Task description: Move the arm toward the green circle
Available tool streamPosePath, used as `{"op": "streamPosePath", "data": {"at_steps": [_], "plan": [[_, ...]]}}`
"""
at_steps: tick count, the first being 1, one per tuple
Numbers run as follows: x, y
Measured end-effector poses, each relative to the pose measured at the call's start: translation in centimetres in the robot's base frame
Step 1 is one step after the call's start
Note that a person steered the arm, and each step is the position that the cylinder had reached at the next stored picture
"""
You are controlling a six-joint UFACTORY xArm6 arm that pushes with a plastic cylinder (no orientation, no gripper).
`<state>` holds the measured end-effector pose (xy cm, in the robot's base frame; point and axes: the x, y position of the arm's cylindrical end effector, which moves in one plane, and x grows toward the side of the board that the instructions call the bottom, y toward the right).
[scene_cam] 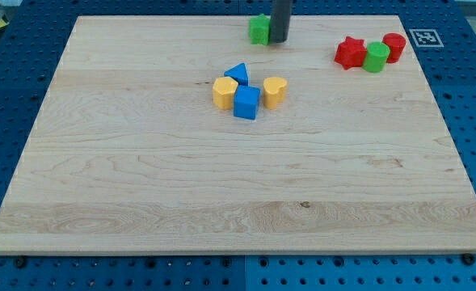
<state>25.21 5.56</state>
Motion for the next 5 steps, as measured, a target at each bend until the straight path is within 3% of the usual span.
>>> {"op": "streamPosePath", "data": {"at_steps": [2, 5], "plan": [[0.0, -3.3], [-0.4, 8.7]]}}
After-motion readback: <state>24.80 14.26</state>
